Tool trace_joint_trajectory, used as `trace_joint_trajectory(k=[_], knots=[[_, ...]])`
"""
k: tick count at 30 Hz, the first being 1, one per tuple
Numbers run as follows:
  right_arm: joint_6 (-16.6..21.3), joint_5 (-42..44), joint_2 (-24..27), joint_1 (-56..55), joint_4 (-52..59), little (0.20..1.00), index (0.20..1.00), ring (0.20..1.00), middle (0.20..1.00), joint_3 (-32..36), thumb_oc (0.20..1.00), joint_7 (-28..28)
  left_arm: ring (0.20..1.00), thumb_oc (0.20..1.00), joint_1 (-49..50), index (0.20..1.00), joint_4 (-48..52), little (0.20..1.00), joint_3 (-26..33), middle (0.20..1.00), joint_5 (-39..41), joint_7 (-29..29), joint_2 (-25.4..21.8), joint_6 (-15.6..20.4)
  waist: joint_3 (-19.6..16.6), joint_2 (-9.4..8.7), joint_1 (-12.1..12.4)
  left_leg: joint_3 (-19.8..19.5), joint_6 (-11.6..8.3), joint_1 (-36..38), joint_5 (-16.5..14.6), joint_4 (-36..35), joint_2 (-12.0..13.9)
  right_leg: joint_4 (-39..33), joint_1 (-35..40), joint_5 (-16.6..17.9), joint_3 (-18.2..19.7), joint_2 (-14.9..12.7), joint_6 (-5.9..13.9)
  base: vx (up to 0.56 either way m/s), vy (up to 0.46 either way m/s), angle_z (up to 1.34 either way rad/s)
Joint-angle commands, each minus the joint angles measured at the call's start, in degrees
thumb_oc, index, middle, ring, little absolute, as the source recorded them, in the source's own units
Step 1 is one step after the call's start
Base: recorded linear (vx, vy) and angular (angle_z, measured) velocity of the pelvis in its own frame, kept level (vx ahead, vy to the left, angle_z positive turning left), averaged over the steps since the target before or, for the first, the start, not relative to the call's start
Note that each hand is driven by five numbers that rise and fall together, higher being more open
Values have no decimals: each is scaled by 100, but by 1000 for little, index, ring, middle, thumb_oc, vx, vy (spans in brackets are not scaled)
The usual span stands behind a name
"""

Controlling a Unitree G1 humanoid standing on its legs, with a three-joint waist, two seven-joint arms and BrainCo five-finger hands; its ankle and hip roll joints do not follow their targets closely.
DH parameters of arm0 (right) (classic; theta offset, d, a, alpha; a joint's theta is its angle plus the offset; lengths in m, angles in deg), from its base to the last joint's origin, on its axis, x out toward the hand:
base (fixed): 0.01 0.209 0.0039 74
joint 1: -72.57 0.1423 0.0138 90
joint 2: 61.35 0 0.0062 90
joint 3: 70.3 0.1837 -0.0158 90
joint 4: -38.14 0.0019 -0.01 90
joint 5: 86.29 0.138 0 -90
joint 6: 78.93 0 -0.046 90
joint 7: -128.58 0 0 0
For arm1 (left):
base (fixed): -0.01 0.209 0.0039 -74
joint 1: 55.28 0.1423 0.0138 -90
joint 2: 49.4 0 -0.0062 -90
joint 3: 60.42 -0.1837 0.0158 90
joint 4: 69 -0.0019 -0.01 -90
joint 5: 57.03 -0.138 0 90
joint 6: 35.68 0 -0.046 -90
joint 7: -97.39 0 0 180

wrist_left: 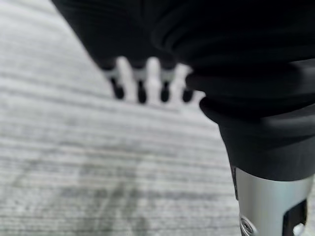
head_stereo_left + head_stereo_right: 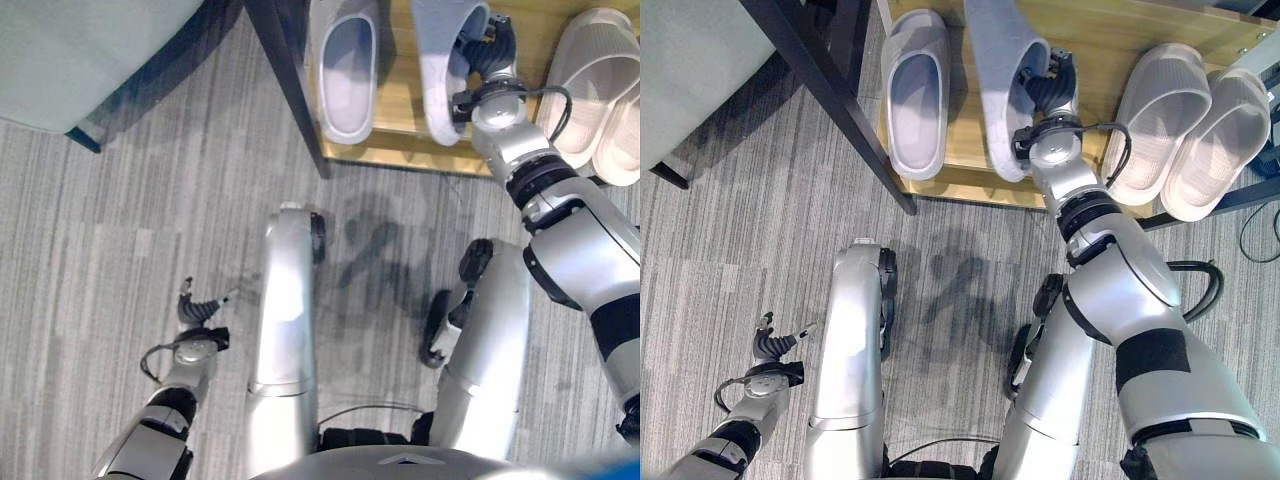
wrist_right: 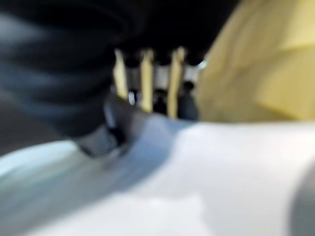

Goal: Arrange the slippers neatly on the shoe rack.

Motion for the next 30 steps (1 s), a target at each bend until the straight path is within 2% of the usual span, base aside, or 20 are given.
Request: trace_joint_trajectory(k=[1, 11, 12, 13, 18, 24, 30], knots=[[190, -143, 86, 479, -178, 200, 200, 200, 200, 297, 200, -258, 1000, 1000, 32, 1000, 183, 1000, -493, 1000, -240, -217, -139, 42, 4, -24, 216, 10, 415, 554, -1099, 290, 293, 259, -17, 231, 871, 54, -767, 25, 30, -4], [231, -15, 286, 414, -333, 200, 200, 200, 200, 498, 200, -513, 1000, 1000, 93, 1000, -125, 1000, -473, 1000, -230, -329, -58, 6, 4, -93, 197, 127, 400, 554, -1122, 255, 339, 285, -17, 221, 986, 44, -800, 1, 27, 0], [256, 51, 302, 395, -324, 322, 322, 322, 322, 539, 322, -508, 1000, 1000, 101, 1000, -133, 1000, -485, 1000, -245, -333, -56, 6, 4, -99, 194, 136, 397, 554, -1122, 260, 337, 284, -17, 221, 990, 48, -808, 0, 0, 0], [282, 124, 307, 378, -333, 1000, 1000, 1000, 1000, 575, 1000, -498, 1000, 1000, 105, 1000, -155, 1000, -497, 1000, -238, -308, -34, -9, 4, -99, 194, 139, 401, 554, -1120, 259, 343, 286, -17, 228, 997, 59, -810, 0, 0, 0], [280, 68, 300, 453, -499, 1000, 1000, 1000, 1000, 577, 1000, -573, 1000, 1000, 76, 1000, -302, 1000, -596, 1000, -375, -357, 12, -76, 4, -71, 179, 153, 400, 554, -1137, 274, 355, 326, -17, 206, 1009, 66, -829, 0, 0, 0], [391, 625, 174, 432, -454, 1000, 1000, 1000, 1000, 730, 1000, -461, 1000, 1000, 86, 1000, -262, 1000, -761, 1000, -556, -360, 108, -143, 4, 9, 189, 220, 389, 554, -1171, 274, 367, 338, -17, 205, 1059, 63, -826, 3, 11, 0], [448, 815, 87, 432, -370, 1000, 1000, 1000, 1000, 712, 1000, -404, 1000, 1000, 82, 1000, -245, 1000, -819, 1000, -604, -347, 148, -198, 4, 55, 188, 206, 389, 554, -1186, 328, 381, 389, -17, 191, 1071, 79, -836, 0, 0, 0]])
